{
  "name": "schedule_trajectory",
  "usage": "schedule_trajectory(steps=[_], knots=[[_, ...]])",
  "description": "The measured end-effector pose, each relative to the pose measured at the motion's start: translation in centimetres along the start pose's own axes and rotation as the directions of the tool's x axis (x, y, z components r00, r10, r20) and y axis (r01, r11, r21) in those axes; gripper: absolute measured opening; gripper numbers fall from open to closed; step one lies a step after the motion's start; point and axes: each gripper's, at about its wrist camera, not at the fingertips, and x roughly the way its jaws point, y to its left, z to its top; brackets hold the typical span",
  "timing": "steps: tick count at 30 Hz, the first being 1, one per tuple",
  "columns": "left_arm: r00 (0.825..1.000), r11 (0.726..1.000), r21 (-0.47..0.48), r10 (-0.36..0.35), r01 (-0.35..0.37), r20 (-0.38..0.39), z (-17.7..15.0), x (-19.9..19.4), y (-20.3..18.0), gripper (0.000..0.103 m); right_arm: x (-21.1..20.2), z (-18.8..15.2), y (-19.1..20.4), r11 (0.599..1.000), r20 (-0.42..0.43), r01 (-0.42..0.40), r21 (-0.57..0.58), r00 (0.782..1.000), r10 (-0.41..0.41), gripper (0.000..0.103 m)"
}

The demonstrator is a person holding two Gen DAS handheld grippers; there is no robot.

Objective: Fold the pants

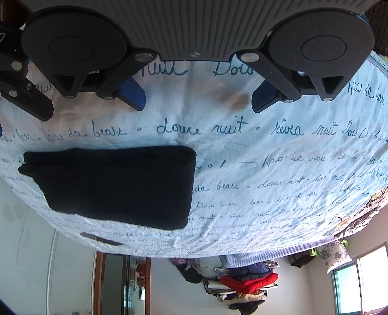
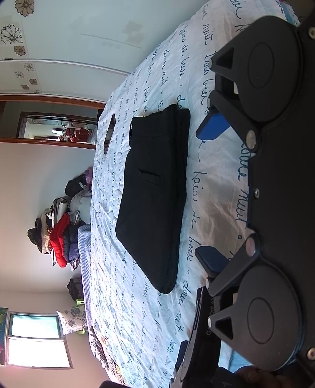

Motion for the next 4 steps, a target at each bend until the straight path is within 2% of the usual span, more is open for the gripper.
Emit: schedule_trajectory(steps=[4], knots=[[1.000,0.999,-0.028,-0.016,0.015,-0.025,0.58,0.43,0.40,0.096,0.21,0.29,-0.12,1.000,-0.003,0.008,-0.010,1.000,-0.008,0.095]])
